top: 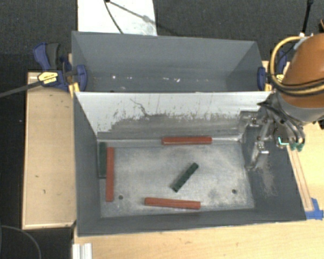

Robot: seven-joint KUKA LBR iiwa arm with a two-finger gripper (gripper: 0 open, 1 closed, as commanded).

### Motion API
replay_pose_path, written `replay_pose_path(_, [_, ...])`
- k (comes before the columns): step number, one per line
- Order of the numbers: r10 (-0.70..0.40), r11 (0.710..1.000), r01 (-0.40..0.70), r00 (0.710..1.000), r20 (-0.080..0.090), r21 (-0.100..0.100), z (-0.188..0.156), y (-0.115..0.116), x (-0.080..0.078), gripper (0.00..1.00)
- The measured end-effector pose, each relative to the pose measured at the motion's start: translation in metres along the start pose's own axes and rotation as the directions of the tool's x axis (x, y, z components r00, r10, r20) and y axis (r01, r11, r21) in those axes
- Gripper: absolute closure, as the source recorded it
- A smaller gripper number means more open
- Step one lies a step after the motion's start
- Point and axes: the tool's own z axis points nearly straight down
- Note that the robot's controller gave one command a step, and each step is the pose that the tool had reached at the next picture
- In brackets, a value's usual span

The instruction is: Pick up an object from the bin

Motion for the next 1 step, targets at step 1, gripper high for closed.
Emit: replay_pose_path(1, [0.179,0.984,-0.179,0.984,-0.001,-0.002,0.1063,0.0633,0.0121,0.0])
